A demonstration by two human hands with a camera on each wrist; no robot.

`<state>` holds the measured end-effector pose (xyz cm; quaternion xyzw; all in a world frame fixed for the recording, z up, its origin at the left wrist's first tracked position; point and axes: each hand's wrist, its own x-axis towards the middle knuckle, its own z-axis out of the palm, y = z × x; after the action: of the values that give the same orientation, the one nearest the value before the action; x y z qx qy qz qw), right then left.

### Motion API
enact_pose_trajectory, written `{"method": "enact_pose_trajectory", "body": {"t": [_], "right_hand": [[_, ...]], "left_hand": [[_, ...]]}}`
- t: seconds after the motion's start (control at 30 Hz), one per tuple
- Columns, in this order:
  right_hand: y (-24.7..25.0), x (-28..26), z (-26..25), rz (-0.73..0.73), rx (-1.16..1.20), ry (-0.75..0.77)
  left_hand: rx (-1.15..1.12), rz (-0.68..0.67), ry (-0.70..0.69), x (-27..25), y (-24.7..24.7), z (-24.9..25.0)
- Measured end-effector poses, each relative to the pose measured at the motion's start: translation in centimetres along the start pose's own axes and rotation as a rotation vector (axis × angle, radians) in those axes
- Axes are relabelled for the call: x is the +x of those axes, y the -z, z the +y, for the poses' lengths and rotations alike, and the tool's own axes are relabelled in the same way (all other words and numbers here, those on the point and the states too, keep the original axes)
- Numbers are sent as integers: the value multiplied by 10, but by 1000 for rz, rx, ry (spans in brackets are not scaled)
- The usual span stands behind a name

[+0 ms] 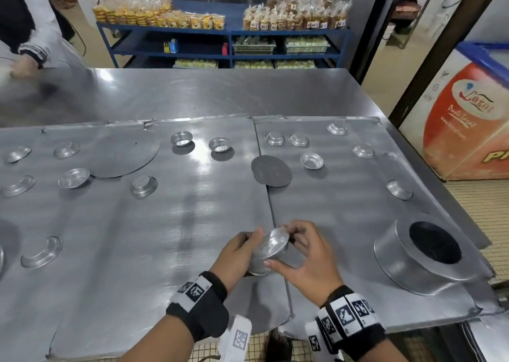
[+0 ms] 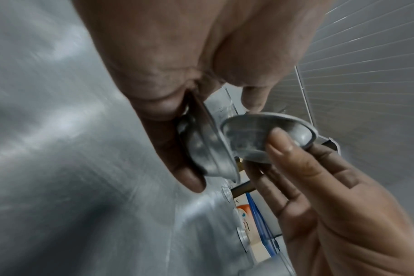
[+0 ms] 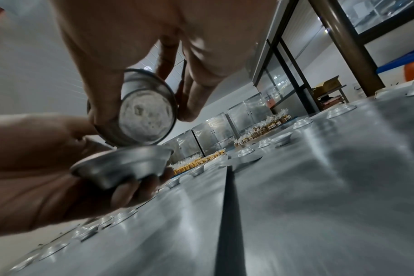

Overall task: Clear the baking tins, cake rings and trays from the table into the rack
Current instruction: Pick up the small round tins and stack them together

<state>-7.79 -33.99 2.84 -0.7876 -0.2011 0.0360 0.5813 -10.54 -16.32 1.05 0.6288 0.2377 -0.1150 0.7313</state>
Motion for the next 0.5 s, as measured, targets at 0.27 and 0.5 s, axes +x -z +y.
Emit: {"method": "enact_pose_trajectory", "body": {"t": [0.27, 0.5], "right_hand": [[-2, -14, 4, -9, 21, -64], [16, -4, 24, -154, 92, -191]], "left_hand": [[154, -56, -104, 3, -13, -4], [228, -16, -176, 21, -15, -9]]}}
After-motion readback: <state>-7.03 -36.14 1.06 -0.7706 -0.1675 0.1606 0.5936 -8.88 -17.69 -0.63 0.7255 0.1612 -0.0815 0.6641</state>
